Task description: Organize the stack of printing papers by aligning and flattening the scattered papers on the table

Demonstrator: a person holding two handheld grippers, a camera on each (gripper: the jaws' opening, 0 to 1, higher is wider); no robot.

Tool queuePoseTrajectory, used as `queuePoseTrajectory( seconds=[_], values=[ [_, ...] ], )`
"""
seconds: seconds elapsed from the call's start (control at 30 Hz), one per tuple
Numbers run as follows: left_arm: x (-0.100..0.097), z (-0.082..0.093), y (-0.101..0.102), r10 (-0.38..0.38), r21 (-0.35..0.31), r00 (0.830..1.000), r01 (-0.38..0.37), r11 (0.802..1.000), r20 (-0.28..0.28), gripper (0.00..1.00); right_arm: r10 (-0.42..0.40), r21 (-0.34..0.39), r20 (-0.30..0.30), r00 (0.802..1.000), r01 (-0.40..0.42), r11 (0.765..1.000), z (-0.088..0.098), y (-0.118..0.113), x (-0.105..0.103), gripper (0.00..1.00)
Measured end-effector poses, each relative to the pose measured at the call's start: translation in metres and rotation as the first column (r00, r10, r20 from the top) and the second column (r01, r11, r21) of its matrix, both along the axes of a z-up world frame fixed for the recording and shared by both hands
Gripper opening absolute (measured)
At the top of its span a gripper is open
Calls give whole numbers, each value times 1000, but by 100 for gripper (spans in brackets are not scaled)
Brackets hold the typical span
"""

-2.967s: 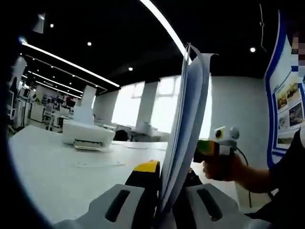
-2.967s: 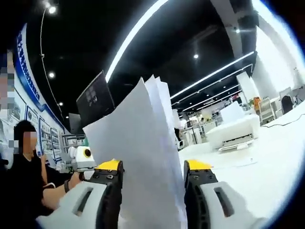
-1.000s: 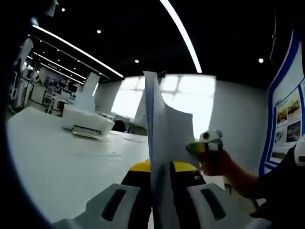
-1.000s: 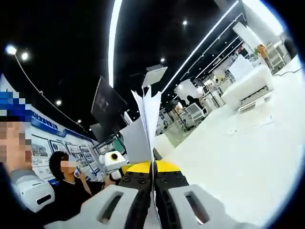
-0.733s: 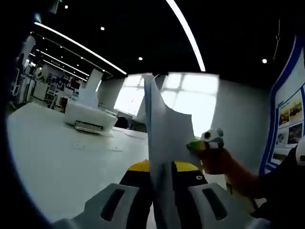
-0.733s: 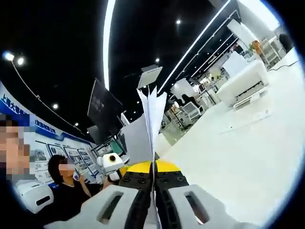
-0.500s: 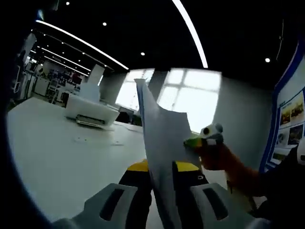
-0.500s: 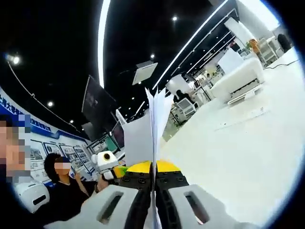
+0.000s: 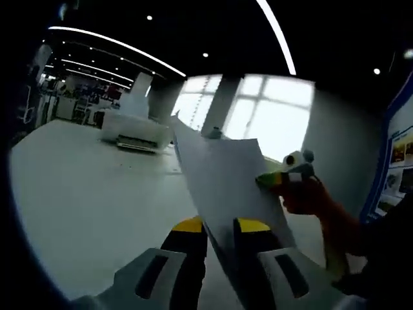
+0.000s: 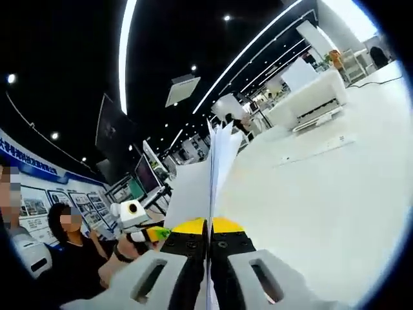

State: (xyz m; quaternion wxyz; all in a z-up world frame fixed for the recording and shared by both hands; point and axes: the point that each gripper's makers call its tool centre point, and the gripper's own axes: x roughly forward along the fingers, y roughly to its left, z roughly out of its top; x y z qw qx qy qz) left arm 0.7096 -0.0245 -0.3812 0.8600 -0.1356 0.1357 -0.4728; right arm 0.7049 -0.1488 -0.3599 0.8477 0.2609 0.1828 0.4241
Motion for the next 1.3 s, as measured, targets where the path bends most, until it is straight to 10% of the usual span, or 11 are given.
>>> queuePoseTrajectory(
  seconds=[0.33, 0.63, 1.3],
  values=[
    [2, -26, 2, 26, 62, 999, -24, 998, -38, 21, -26, -96, 0, 1000, 26, 995, -27, 0, 18, 0],
    [13, -50, 14, 74, 220, 996, -84, 972, 52, 24, -44, -119, -25, 999, 41, 992, -52, -1, 29, 0],
    [13, -73, 13, 104, 279, 990, -126, 952, 93, 27, -89, -169, -67, 994, 77, 983, -89, -14, 42, 0]
  ],
)
